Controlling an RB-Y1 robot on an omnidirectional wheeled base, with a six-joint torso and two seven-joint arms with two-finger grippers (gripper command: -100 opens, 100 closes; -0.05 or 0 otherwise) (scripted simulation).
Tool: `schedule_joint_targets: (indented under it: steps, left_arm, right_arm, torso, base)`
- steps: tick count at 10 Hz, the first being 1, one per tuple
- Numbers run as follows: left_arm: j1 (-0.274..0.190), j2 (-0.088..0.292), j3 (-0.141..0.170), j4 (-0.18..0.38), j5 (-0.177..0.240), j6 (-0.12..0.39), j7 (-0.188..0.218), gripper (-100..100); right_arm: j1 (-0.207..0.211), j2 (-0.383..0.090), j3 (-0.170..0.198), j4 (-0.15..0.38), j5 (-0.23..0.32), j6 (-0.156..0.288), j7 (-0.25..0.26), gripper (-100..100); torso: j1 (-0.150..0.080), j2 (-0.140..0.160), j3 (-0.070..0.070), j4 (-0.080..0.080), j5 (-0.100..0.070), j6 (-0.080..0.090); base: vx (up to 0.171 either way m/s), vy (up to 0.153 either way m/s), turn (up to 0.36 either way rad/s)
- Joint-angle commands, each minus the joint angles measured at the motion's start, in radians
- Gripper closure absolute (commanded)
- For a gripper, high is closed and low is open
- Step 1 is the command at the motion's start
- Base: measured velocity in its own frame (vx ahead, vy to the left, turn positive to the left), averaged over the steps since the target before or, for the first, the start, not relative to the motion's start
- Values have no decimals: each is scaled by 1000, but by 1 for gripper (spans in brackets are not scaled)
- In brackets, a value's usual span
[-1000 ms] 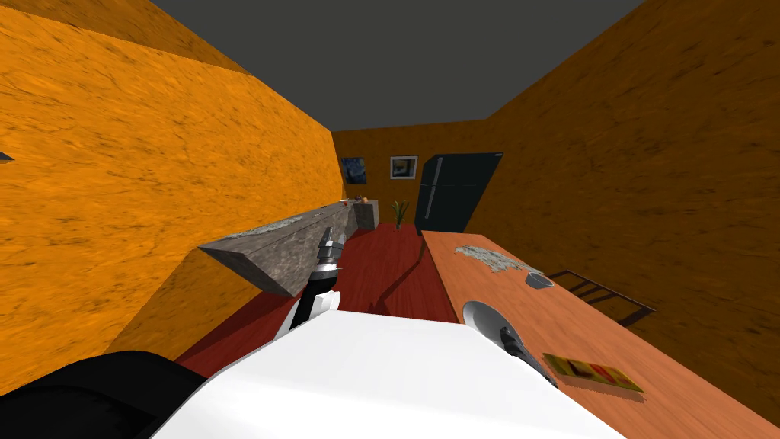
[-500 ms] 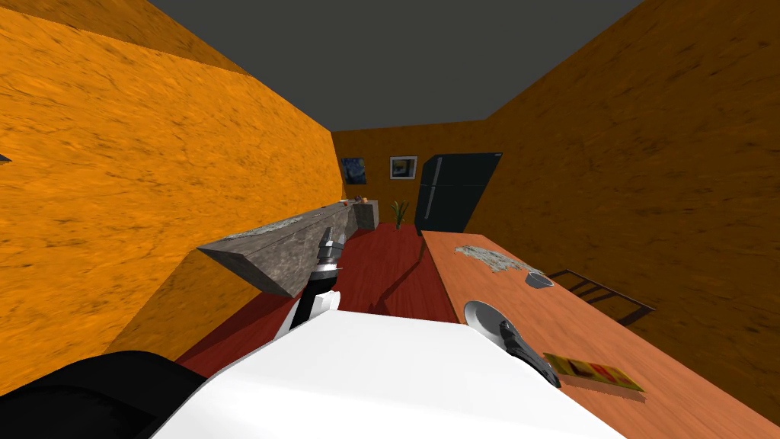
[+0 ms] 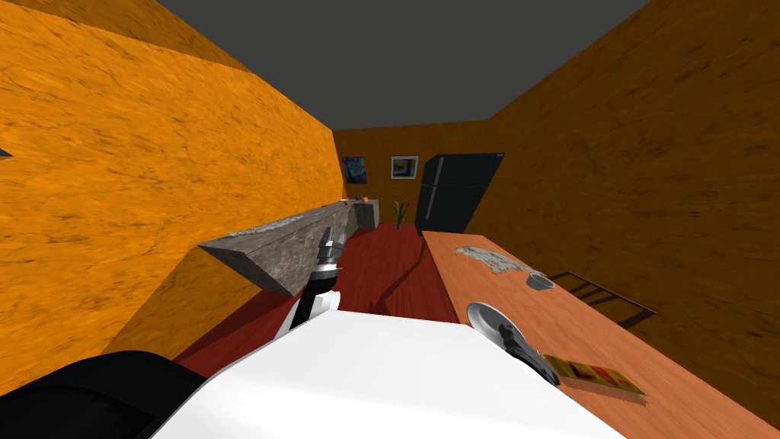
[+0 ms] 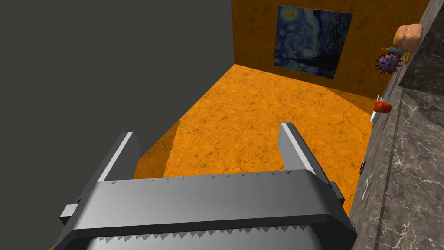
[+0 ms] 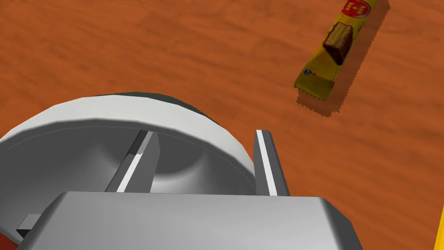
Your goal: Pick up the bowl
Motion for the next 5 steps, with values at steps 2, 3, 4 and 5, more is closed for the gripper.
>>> schedule_joint_targets:
  steps: [2, 3, 4, 5]
  left_arm:
    - [0, 0, 0, 0, 0, 0, 0, 0]
    - [0, 0, 0, 0, 0, 0, 0, 0]
    - [0, 0, 0, 0, 0, 0, 0, 0]
    - [0, 0, 0, 0, 0, 0, 0, 0]
  right_arm:
    - [0, 0, 0, 0, 1, 0, 0, 100]
    - [0, 0, 1, -1, 1, 1, 1, 0]
    - [0, 0, 1, -1, 1, 1, 1, 100]
    - [0, -1, 1, -1, 1, 1, 1, 0]
  torso:
    - [-2, 0, 0, 0, -1, 0]
    - [-3, -1, -1, 0, -1, 0]
    - [-4, -1, -1, 0, -2, 0]
    - [-5, -2, -1, 0, -2, 0]
  base:
    - [0, 0, 0]
    - [0, 0, 0]
    - [0, 0, 0]
    - [0, 0, 0]
